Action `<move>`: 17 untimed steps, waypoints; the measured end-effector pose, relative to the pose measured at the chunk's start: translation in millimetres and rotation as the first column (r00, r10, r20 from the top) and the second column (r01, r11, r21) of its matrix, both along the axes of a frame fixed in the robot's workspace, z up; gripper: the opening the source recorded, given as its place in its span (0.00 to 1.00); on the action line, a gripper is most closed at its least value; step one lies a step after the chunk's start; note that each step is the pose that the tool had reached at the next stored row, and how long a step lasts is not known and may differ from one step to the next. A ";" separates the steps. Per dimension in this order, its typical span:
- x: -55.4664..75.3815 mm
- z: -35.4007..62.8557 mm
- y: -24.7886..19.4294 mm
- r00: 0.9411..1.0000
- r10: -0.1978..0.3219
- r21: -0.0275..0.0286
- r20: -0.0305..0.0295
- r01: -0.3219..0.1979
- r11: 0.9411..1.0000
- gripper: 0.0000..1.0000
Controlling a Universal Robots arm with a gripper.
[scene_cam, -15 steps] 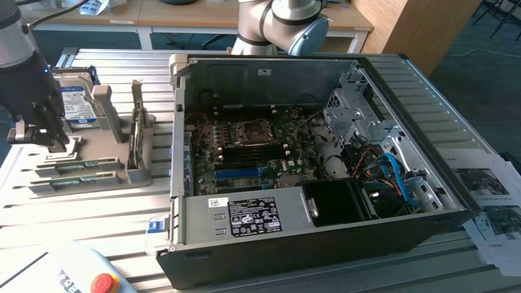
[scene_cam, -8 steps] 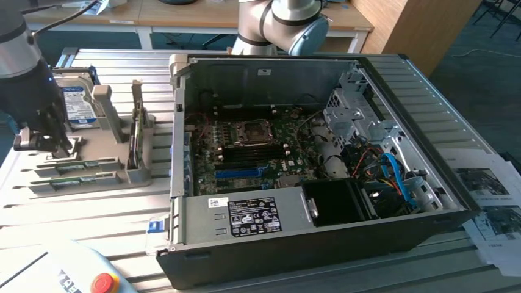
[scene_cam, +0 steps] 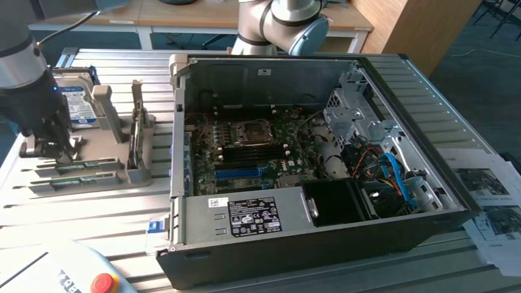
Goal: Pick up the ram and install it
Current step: 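Pick up the ram and move it above insertion slot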
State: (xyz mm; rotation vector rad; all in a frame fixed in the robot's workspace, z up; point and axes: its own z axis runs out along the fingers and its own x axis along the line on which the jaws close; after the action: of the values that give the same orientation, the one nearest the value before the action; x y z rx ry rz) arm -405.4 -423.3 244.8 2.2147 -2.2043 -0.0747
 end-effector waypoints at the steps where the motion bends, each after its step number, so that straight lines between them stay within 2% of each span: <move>1: 0.0 -1.8 -0.1 1.000 0.000 0.000 0.000 0.000 1.000 0.24; 5: 0.0 -8.6 -0.2 1.000 0.000 0.000 0.000 0.000 1.000 0.24; 10: 0.1 -9.0 -0.6 1.000 0.000 0.000 0.000 0.000 1.000 0.24; 12: 0.1 -9.2 -2.9 1.000 0.000 0.000 0.000 0.000 1.000 0.24; 17: 0.0 -9.1 -11.8 1.000 0.000 0.000 0.000 0.000 1.000 0.24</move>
State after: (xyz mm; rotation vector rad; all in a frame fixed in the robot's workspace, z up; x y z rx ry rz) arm -405.4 -435.0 235.7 2.2148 -2.2044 -0.0747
